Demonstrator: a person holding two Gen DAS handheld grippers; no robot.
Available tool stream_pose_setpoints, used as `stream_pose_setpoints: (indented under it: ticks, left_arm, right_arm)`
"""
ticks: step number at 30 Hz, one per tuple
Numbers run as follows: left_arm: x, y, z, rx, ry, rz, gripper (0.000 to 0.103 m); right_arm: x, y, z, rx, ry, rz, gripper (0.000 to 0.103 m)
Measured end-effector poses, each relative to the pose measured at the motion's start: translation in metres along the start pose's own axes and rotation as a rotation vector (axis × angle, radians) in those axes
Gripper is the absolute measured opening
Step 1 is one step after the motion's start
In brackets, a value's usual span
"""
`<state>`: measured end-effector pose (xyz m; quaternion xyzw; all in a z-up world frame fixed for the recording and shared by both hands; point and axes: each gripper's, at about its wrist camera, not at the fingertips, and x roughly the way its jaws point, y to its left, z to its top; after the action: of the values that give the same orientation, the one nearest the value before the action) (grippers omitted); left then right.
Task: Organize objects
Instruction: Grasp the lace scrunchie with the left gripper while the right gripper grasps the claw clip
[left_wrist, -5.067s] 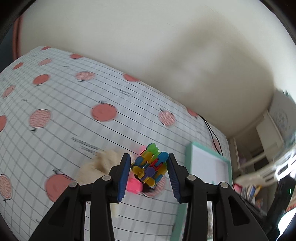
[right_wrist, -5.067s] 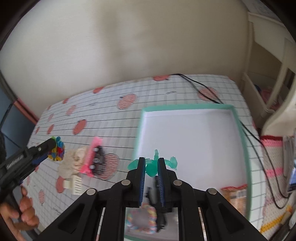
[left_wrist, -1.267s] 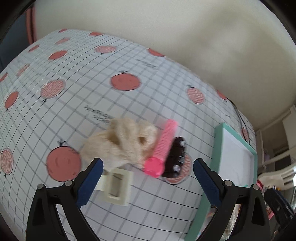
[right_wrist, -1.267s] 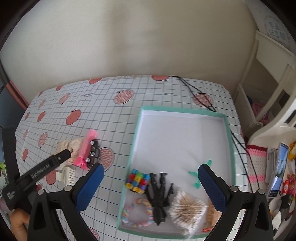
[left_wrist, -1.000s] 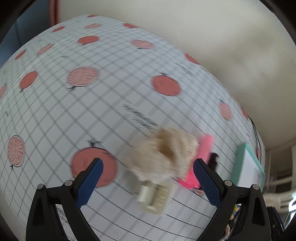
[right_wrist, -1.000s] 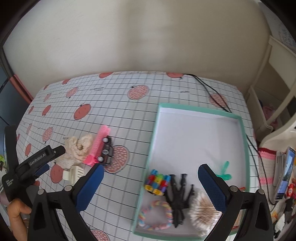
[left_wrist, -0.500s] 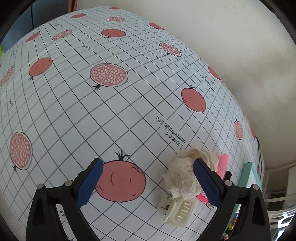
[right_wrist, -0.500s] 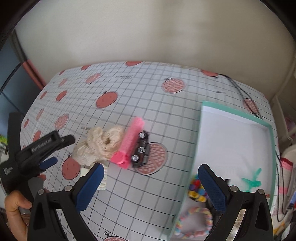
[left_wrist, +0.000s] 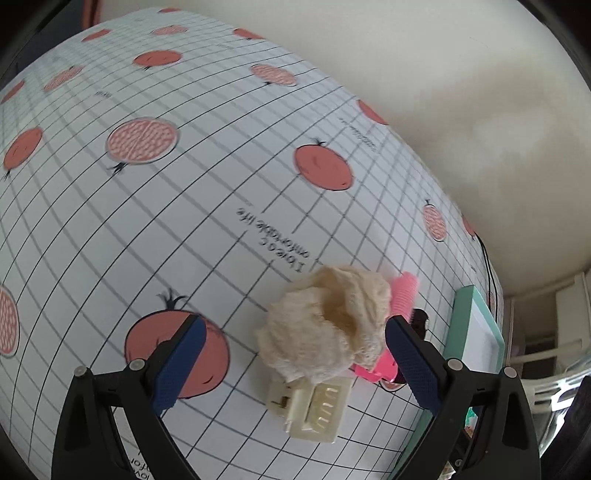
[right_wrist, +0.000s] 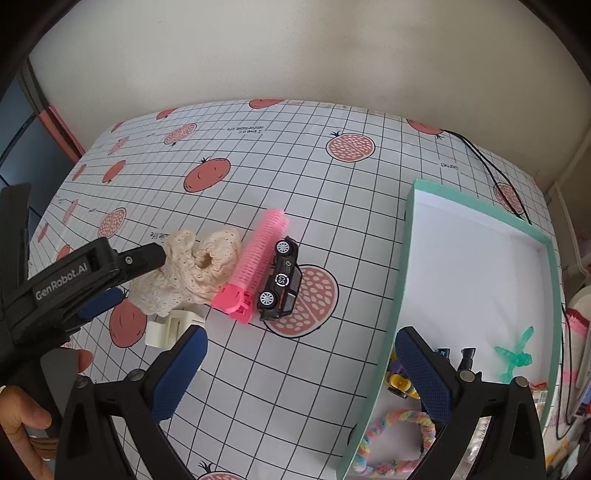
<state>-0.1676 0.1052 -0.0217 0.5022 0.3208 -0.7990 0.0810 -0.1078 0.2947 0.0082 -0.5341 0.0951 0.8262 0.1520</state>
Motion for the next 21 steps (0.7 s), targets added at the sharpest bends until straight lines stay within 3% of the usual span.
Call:
stream_pose_setpoints:
  ticks: [14,21]
  left_arm:
    - [0.017,-0.02,-0.005,0.091,0.006,0.011,0.094]
    - [0.014,-0.02,-0.006,0.102,-0.016,0.043,0.073]
  right_arm:
    - [0.007,-0.005,-0.004,0.019,0.023,0.0,0.103]
    - [0.023,0.014,-0.01,-0.023,0.048,0.046,0.103]
